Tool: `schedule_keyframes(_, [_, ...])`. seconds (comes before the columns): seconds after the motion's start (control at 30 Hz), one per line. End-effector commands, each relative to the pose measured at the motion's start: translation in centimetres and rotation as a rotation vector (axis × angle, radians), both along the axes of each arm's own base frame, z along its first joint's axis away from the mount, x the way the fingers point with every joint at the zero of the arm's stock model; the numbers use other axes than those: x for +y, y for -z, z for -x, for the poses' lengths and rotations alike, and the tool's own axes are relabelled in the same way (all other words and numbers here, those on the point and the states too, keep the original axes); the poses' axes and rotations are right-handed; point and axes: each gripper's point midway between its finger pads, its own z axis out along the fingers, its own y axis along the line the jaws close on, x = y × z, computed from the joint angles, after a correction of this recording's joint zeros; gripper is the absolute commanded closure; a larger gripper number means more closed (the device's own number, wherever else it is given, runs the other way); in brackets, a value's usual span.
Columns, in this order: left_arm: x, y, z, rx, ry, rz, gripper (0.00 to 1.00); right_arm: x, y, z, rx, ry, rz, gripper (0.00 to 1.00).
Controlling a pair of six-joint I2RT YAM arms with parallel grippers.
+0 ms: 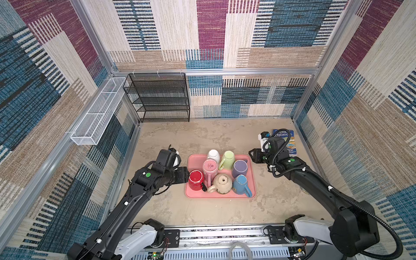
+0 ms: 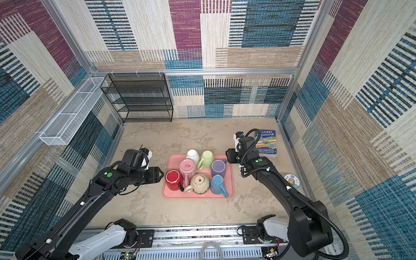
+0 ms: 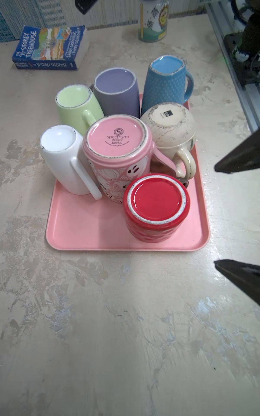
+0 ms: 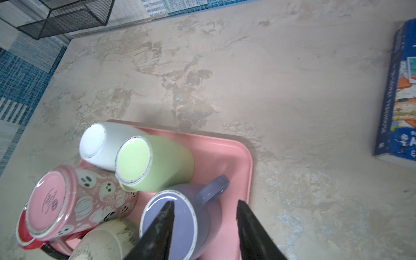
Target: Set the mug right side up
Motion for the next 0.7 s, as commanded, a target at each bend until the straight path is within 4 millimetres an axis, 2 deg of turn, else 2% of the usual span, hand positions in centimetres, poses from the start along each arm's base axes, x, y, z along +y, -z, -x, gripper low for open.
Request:
schedule_keyframes(0.0, [0.3, -0.4, 1.0, 0.024, 0.070, -0.084, 0.34, 1.3, -1.2, 1.5, -0.022, -0.038, -0.054, 0.52])
schedule_keyframes(0.23, [-2.3, -1.2, 0.8, 0.020, 0.143, -0.162, 0.48, 1.5, -1.7, 3.0, -0.051, -0.022, -0.124, 0.52])
schedule_keyframes(0.43, [-4.4, 0.4, 1.5, 0.006, 0.136, -0.249, 0.57, 0.6, -1.6, 3.4, -0.090, 0.013, -0.123, 0.52])
schedule_keyframes(0.67, [-8.2, 2.3, 1.7, -0.023, 0.125, -0.253, 0.55, 0.0, -1.9, 3.1, -0.125, 0.065, -0.138, 0.52])
